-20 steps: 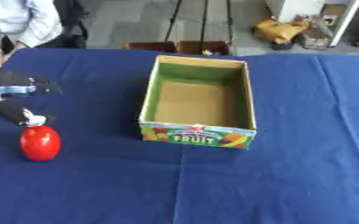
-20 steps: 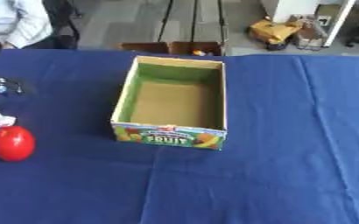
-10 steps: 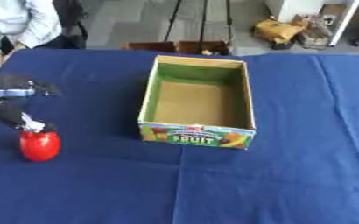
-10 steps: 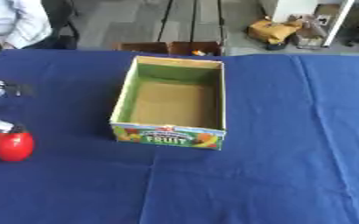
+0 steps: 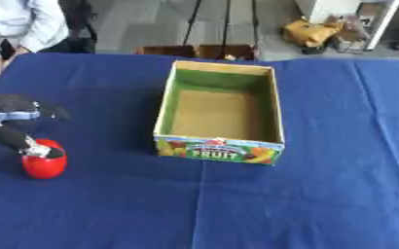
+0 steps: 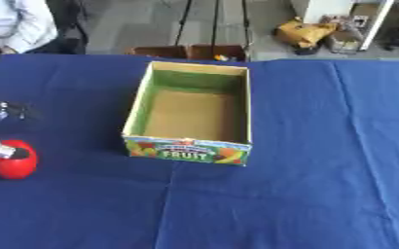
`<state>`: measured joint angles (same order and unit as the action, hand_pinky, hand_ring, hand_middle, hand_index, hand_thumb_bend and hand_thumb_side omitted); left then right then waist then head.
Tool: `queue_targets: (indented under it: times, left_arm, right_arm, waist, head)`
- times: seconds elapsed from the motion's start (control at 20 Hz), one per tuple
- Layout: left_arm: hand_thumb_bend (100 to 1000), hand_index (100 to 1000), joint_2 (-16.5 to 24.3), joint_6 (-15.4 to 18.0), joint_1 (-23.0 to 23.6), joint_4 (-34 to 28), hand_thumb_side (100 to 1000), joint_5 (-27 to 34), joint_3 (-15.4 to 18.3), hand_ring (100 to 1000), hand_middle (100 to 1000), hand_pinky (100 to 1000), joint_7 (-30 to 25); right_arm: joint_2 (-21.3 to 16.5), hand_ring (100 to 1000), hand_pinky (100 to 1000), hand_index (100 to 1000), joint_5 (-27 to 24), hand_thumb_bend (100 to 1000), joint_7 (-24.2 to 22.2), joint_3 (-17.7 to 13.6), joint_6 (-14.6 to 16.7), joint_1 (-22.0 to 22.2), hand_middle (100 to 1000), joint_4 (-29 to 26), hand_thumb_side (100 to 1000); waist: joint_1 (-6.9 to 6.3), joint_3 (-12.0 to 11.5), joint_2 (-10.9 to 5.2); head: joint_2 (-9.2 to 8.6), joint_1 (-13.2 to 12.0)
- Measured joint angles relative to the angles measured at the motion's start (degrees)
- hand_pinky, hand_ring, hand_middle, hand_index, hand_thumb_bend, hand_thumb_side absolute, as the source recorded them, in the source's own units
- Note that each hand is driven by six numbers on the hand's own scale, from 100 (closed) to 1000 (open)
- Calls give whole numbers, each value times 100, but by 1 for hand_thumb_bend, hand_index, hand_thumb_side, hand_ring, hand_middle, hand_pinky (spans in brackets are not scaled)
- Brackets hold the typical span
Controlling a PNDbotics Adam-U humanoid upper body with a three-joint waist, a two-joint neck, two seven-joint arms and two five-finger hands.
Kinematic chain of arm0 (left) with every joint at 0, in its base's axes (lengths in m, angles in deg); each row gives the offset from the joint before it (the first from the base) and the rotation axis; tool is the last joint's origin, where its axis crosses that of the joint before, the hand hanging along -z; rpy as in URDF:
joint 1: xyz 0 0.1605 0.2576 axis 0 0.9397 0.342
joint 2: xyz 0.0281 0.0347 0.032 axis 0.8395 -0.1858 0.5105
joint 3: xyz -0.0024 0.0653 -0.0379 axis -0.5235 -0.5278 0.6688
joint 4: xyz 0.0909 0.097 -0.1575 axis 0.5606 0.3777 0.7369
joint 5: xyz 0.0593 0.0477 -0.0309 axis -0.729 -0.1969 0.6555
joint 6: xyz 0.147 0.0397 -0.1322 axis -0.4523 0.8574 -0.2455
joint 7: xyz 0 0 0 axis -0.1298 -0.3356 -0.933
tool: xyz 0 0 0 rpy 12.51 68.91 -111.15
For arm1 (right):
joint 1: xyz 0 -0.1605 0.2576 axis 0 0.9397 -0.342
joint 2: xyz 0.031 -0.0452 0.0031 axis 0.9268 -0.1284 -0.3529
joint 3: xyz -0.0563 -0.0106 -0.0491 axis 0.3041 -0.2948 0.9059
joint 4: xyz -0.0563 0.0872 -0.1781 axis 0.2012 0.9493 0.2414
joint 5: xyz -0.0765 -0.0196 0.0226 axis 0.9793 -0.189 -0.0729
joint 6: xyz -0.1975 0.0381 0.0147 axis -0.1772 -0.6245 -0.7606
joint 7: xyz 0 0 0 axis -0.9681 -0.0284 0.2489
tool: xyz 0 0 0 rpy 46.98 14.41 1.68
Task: Pick up objects on the table and place them in the box.
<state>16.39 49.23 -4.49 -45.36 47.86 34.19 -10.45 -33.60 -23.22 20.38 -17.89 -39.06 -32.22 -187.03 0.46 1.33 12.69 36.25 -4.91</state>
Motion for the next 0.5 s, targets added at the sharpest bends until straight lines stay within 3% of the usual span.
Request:
queue_targets:
  times: [0.5]
  left_arm:
    - [348, 1000, 34, 49, 89, 121, 717, -165, -67, 928, 1000, 877, 48]
  right_arm:
    - [29, 809, 747, 838, -8, 100, 18, 1, 2, -1, 675, 0, 987]
  waist:
    - [-3, -5, 10]
  head:
    - [-2, -19]
